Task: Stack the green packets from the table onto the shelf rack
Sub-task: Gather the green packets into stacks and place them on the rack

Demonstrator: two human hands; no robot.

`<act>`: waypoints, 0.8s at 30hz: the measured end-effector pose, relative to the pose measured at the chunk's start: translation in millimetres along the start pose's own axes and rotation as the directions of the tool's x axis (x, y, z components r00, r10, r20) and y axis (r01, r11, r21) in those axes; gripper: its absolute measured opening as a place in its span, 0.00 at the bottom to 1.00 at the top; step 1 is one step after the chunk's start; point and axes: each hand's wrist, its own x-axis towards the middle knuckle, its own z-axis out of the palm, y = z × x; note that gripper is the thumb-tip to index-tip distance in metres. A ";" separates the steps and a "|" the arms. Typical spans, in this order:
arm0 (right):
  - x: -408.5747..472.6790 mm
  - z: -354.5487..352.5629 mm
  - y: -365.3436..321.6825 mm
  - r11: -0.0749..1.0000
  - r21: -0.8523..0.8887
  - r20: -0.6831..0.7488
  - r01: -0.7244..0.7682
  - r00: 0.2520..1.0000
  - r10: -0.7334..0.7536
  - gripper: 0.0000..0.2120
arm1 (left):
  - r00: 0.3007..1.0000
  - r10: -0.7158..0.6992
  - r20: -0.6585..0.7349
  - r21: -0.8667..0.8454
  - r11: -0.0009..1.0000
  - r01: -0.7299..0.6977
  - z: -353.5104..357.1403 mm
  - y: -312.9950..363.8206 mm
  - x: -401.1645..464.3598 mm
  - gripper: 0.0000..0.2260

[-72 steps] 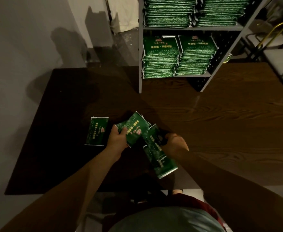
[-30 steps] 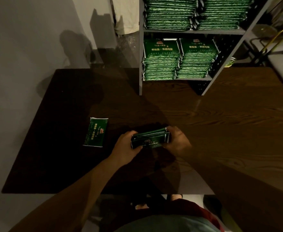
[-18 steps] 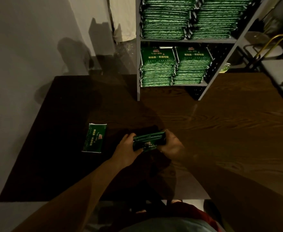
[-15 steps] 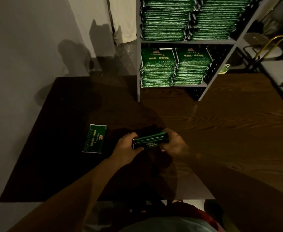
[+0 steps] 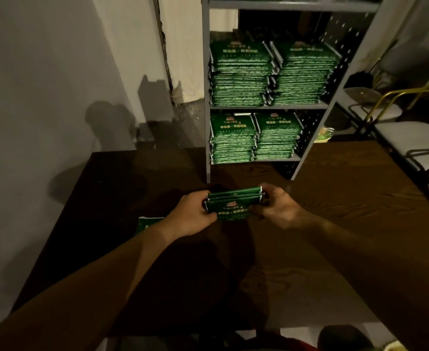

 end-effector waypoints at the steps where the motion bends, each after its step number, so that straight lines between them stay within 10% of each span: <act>1: -1.8 -5.8 -8.9 1.000 0.004 -0.002 -0.005 1.000 0.005 0.15 | 1.000 0.006 0.005 -0.017 1.000 -0.005 -4.2 5.2 2.1 0.13; 24: -44.3 -122.3 -159.8 0.983 0.008 -0.158 0.182 0.971 -0.179 0.13 | 0.951 0.304 -0.059 0.217 0.934 -0.285 -97.3 183.1 16.9 0.22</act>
